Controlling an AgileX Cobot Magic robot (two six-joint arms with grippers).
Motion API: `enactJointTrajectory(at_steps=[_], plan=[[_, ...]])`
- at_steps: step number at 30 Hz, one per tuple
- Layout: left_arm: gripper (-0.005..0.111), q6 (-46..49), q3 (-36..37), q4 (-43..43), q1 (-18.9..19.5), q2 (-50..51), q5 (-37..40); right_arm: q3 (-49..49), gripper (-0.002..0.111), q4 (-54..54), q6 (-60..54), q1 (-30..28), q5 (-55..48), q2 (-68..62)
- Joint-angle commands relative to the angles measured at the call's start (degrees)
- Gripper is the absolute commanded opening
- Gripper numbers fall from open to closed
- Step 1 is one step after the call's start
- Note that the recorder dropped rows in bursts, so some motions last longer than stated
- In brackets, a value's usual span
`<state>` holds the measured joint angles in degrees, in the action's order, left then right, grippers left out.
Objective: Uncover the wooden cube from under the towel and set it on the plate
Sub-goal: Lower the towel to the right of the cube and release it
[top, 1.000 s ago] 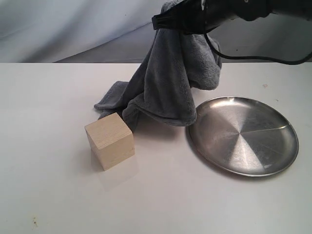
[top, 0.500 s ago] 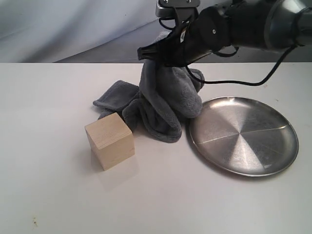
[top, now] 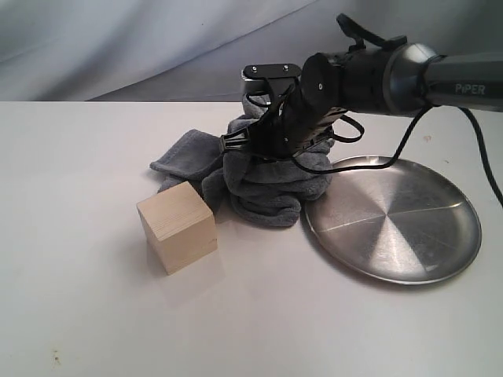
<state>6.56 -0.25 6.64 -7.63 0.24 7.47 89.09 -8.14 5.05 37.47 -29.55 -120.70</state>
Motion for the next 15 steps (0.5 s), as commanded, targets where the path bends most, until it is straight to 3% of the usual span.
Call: enactJointTrajectory(at_steps=[1, 4, 6, 9, 12, 15], plan=[[0.0, -0.1, 0.3, 0.1, -0.3, -0.2, 0.0, 0.3, 0.0, -0.3, -0.7, -0.2, -1.2, 0.0], [0.0, -0.1, 0.3, 0.1, -0.3, -0.2, 0.0, 0.3, 0.002, -0.3, -0.7, -0.2, -1.7, 0.0], [0.0, -0.1, 0.3, 0.1, -0.3, -0.2, 0.0, 0.3, 0.01, -0.3, -1.1, -0.2, -2.5, 0.0], [0.0, -0.1, 0.3, 0.1, -0.3, -0.2, 0.0, 0.3, 0.032, -0.3, -1.6, -0.2, -4.6, 0.3], [0.0, -0.1, 0.3, 0.1, -0.3, -0.2, 0.0, 0.3, 0.066, -0.3, -1.6, -0.2, -6.2, 1.5], [0.0, -0.1, 0.3, 0.1, -0.3, -0.2, 0.0, 0.3, 0.071, -0.1, -1.6, -0.2, -7.7, 3.7]])
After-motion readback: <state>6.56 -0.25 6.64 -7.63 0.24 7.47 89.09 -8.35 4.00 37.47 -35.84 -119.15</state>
